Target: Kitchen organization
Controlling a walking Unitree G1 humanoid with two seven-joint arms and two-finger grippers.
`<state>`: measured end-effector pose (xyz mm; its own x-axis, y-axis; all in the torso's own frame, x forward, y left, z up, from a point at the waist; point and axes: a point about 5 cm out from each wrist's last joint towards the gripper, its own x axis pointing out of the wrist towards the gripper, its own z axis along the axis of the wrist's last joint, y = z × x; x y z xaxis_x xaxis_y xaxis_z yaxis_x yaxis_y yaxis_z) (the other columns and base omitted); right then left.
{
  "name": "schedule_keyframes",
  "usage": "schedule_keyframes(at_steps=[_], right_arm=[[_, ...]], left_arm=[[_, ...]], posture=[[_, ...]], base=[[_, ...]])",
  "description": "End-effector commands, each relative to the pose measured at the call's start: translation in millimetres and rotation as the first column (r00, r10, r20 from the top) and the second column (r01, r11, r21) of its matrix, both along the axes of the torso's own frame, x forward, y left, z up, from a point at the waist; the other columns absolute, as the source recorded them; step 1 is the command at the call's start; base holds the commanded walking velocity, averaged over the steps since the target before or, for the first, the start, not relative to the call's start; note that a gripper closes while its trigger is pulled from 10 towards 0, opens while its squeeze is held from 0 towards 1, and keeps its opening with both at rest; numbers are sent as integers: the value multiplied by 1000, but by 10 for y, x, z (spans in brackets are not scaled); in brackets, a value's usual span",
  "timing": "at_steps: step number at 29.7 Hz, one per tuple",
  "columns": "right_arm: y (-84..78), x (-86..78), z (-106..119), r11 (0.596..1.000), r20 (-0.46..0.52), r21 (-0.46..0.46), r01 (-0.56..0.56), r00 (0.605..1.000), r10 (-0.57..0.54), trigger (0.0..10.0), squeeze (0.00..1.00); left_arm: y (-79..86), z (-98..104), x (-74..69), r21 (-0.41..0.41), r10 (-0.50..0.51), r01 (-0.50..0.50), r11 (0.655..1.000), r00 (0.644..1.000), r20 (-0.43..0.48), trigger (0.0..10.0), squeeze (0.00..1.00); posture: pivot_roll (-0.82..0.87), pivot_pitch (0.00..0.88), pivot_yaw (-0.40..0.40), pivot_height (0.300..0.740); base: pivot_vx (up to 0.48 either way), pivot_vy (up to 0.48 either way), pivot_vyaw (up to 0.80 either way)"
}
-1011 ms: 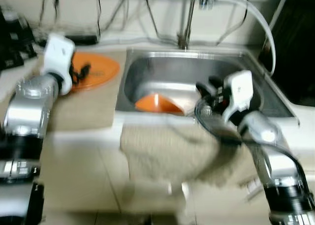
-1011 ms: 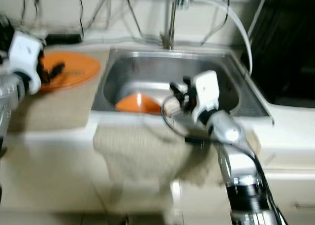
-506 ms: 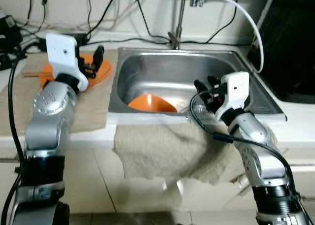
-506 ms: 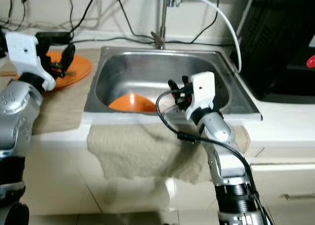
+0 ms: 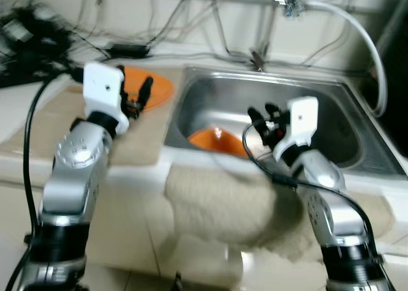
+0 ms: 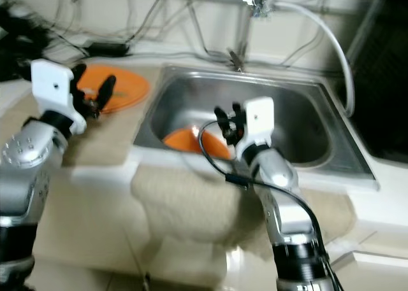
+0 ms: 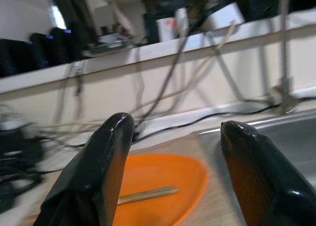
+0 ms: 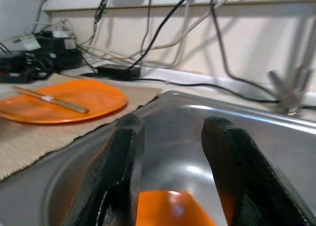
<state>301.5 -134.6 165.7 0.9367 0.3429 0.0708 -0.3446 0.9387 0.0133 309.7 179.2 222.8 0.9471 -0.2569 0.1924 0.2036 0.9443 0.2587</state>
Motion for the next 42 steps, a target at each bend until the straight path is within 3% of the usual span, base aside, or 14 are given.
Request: schedule_keyframes(at_steps=[1,7,15,27,35,42], right_arm=[[-16,-16,45,1000,9,15,1,1000,-1,10000,0],[-44,-53,78,999,16,43,26,1000,-26,10000,0],[-57,-72,121,999,31,24,32,999,-32,10000,0],[-120,-20,46,997,-20,-40,66,998,-67,10000,0],[-128,-24,98,996,-11,-18,86,996,-87,10000,0],[-177,-20,152,994,-5,23,109,994,-109,10000,0]], left_arm=[[-55,53,9,16,-32,32,999,999,8,10000,0],[-109,35,43,-7,-50,50,999,999,-16,10000,0],[-163,8,15,-18,-83,82,996,996,-28,10000,0],[-97,-20,39,-15,-26,25,1000,999,-45,10000,0],[-112,-39,42,-48,-27,25,999,998,-51,10000,0],[-137,-26,90,-47,-23,20,999,998,-56,10000,0]], posture=[[-21,0,0,740],[-26,0,12,740],[-30,0,8,740],[-30,0,-17,740],[-50,0,-16,740],[-49,0,-8,740]], base=[[442,0,0],[374,0,-667],[0,0,0],[0,0,0],[0,0,0],[0,369,-300]])
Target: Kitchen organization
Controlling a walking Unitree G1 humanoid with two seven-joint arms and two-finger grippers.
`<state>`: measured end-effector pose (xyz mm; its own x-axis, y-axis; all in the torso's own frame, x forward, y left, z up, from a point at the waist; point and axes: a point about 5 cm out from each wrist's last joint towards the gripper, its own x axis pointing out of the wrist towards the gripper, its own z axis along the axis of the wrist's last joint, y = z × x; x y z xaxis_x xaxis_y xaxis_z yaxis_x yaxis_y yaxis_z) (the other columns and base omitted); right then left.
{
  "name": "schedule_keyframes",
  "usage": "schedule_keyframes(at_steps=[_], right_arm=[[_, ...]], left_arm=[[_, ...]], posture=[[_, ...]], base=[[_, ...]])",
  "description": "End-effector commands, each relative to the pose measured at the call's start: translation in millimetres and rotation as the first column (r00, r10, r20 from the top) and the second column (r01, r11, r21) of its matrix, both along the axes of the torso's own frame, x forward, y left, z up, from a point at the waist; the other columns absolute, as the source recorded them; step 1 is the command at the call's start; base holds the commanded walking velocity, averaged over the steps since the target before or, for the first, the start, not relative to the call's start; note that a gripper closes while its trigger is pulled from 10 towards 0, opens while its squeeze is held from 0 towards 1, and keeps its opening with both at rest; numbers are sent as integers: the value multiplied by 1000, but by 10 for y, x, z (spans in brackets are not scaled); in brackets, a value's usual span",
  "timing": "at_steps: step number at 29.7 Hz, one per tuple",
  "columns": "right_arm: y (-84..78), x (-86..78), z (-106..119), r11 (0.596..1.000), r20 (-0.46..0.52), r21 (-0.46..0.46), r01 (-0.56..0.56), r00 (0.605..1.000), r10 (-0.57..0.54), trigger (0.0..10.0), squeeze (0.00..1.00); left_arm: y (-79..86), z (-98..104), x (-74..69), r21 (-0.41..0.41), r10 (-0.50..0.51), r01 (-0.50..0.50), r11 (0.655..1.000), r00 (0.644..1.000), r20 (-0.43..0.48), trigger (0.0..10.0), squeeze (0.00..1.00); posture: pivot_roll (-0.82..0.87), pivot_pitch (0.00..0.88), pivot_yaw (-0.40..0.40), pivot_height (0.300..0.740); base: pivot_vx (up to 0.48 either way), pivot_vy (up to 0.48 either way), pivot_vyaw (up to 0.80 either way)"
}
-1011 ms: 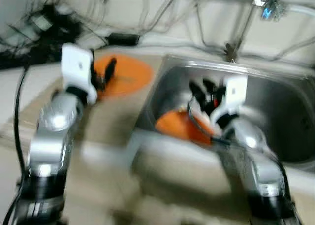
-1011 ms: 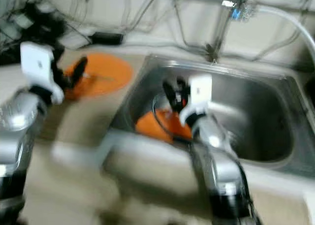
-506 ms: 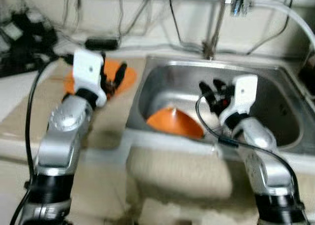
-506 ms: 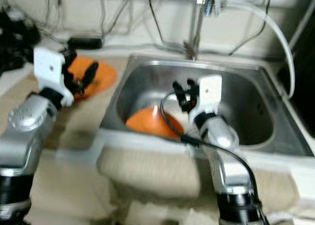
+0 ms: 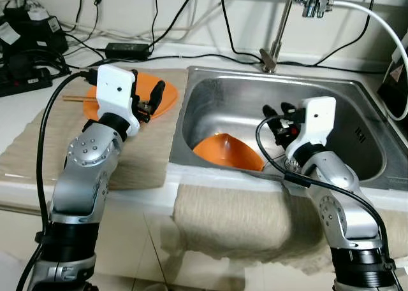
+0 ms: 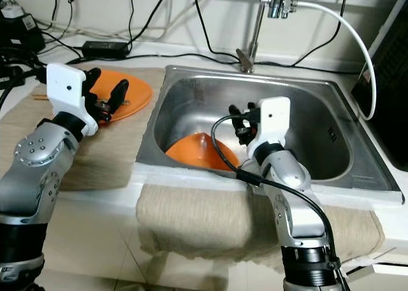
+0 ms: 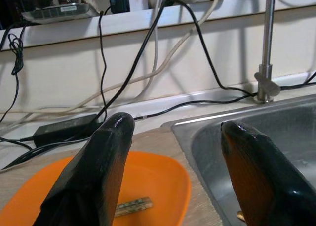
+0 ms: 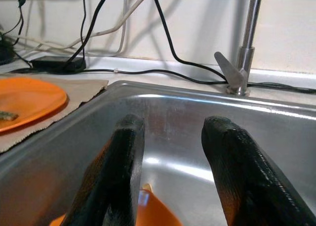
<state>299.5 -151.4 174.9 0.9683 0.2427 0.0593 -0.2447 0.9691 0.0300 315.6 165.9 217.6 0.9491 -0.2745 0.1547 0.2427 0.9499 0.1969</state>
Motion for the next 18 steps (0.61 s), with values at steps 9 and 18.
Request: schedule_keyframes(at_steps=[9,18], right_arm=[[24,2,71,1000,19,-14,-25,999,26,10000,0],[82,-28,-20,994,-21,-58,-95,995,94,10000,0]], left_arm=[[2,10,18,-6,14,-14,1000,1000,-6,10000,0],[-71,-51,-60,6,-16,16,1000,1000,-9,10000,0]], posture=[[-44,0,-6,740],[-39,0,-23,740]], base=[[0,426,-422],[0,275,0]])
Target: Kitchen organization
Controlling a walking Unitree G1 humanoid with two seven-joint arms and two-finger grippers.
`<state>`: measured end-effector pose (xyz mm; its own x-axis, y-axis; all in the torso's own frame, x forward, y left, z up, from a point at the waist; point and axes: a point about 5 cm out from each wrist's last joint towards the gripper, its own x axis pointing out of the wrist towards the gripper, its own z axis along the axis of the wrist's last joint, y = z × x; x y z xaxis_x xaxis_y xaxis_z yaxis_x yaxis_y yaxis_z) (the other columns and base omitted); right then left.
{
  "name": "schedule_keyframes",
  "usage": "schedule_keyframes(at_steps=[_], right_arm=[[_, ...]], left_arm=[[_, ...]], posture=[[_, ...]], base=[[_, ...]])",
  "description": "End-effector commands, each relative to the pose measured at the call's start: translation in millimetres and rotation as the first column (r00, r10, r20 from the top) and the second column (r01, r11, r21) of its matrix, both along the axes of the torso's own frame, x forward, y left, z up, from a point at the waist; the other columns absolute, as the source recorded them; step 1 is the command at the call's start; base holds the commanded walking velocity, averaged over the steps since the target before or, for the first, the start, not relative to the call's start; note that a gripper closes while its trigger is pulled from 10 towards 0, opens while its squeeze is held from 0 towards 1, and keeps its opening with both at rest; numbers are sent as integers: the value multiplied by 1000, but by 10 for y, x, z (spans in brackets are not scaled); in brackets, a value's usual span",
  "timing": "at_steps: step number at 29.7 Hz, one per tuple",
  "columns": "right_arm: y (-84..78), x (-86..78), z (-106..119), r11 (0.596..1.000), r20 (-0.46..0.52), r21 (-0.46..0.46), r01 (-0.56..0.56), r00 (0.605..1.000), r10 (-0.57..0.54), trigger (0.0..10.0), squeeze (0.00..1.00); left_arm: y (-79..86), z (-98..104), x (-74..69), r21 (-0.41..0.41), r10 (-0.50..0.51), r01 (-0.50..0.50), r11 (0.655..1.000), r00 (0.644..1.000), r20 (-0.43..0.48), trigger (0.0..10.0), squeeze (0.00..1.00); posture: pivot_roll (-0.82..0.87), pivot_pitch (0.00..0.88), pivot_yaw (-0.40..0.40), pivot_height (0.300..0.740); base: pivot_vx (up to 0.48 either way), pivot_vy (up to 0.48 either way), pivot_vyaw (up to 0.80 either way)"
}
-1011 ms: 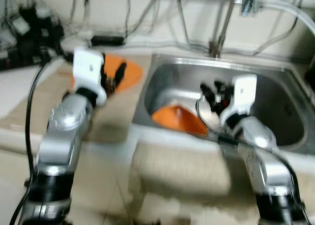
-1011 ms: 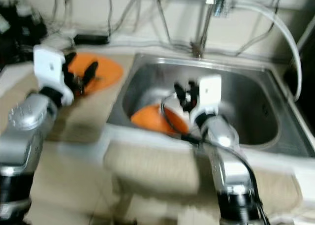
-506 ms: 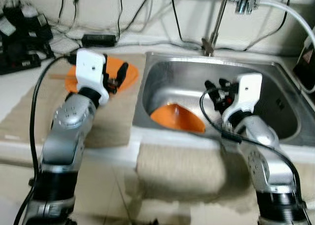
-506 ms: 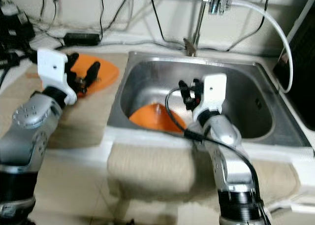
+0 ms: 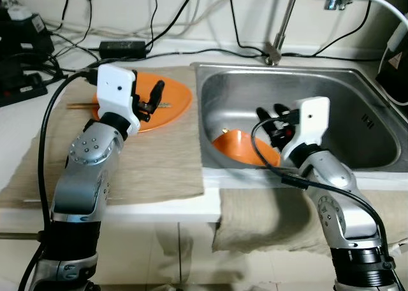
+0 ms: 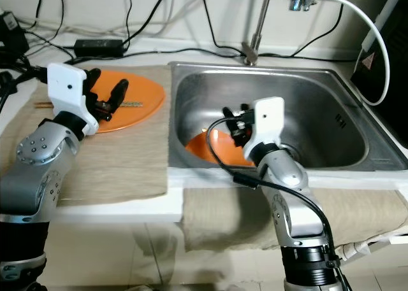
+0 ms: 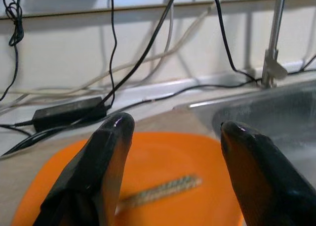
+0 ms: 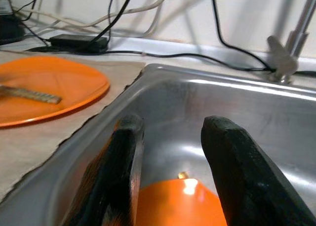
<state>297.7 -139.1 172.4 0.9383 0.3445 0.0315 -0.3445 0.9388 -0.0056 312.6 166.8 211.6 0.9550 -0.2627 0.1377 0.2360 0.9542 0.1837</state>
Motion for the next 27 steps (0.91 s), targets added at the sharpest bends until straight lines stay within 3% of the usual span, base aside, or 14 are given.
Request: schedule_keyframes(at_steps=[1,6,8,9,22,27], right_arm=[[-44,-5,8,1000,-1,-18,10,1000,-10,10000,0],[-54,20,25,1000,4,-26,2,1000,-2,10000,0],[-54,19,23,1000,4,-27,1,1000,-1,10000,0],[-52,19,20,999,4,-32,-1,1000,1,10000,0],[-68,39,14,1000,2,-17,3,1000,-3,10000,0],[21,3,6,997,13,-62,-50,999,51,10000,0]], left_arm=[[-91,-3,-36,15,-24,24,1000,1000,7,10000,0],[-132,-14,-42,19,-11,11,1000,1000,14,10000,0],[-135,-16,-46,20,-9,9,1000,1000,12,10000,0],[-133,-30,-48,-24,-1,1,1000,1000,-9,10000,0],[-63,32,-25,-21,47,-47,999,999,16,10000,0],[-24,54,-22,-22,54,-53,998,998,24,10000,0]], posture=[[-39,0,-23,740],[-37,0,-32,740],[-35,0,-35,740],[-35,0,-35,740],[-33,0,-33,740],[-33,0,-27,740]], base=[[0,-352,0],[0,-454,0],[0,0,0],[0,0,0],[0,0,0],[179,0,141]])
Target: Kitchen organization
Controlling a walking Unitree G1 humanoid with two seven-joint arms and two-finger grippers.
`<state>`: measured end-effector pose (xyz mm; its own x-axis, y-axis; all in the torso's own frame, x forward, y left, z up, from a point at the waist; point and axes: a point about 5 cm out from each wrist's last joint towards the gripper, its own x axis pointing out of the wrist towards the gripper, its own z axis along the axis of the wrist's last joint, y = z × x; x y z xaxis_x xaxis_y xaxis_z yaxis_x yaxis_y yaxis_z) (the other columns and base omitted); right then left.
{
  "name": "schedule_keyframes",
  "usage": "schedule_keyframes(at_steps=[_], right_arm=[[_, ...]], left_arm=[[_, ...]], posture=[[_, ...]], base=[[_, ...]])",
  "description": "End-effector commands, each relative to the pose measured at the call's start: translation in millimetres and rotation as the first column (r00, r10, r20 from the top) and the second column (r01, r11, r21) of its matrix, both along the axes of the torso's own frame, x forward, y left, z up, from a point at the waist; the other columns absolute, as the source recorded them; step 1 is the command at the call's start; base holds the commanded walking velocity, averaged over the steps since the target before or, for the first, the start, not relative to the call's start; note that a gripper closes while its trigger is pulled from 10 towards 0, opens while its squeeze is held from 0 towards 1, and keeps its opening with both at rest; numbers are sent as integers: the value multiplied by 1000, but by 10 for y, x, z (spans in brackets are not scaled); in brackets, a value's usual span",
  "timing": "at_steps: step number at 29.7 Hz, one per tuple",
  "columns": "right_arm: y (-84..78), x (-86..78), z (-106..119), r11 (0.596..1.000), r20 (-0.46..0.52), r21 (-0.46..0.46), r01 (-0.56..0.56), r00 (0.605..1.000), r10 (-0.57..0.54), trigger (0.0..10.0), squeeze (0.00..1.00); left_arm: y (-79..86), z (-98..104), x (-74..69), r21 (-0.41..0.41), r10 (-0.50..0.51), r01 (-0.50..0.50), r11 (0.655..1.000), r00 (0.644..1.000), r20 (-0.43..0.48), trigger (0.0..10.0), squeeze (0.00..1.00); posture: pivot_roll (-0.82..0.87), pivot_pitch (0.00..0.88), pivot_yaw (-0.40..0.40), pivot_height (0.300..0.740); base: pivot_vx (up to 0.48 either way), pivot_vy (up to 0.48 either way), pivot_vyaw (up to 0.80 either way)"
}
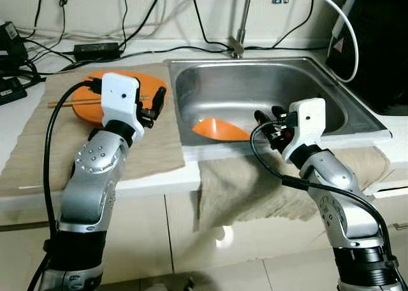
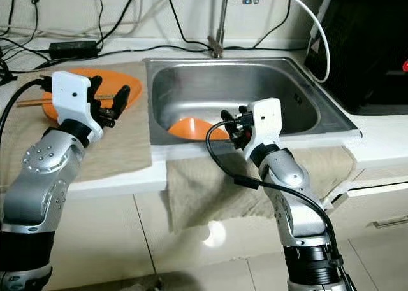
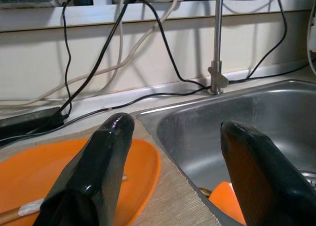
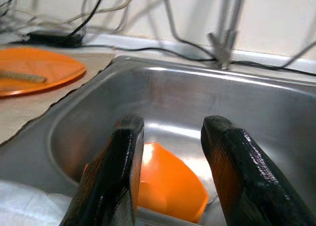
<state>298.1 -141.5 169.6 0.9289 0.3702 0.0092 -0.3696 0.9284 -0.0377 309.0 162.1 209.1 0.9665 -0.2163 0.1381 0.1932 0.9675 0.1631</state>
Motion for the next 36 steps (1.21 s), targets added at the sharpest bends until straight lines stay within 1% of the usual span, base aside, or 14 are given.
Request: schedule_keyframes(at_steps=[1,6,9,14,19,32,36], right_arm=[[66,-11,23,999,21,-31,-40,999,41,10000,0],[104,-13,5,997,17,-25,-74,997,74,10000,0],[122,-1,0,995,-1,-2,-98,995,98,10000,0],[146,-26,14,994,3,0,-110,994,110,10000,0],[128,-50,-11,995,-3,6,-99,995,99,10000,0],[104,-30,10,996,2,6,-86,996,86,10000,0],[82,-17,19,998,7,1,-64,998,64,10000,0]], left_arm=[[26,87,18,2,10,-10,1000,999,31,10000,0],[20,103,36,9,15,-15,1000,999,35,10000,0],[35,125,35,0,28,-28,1000,999,44,10000,0],[54,91,6,12,37,-38,999,999,30,10000,0],[33,101,22,1,31,-31,1000,999,26,10000,0],[15,96,27,16,21,-21,1000,1000,17,10000,0],[13,79,21,18,15,-15,1000,1000,7,10000,0]], posture=[[-33,0,-27,740],[-28,0,-44,740],[-32,0,-53,740],[-40,0,-54,740],[-40,0,-45,740],[-41,0,-48,740],[-41,0,-47,740]], base=[[326,0,800],[331,0,800],[325,0,0],[324,0,0],[0,0,0],[0,0,0],[0,0,0]])
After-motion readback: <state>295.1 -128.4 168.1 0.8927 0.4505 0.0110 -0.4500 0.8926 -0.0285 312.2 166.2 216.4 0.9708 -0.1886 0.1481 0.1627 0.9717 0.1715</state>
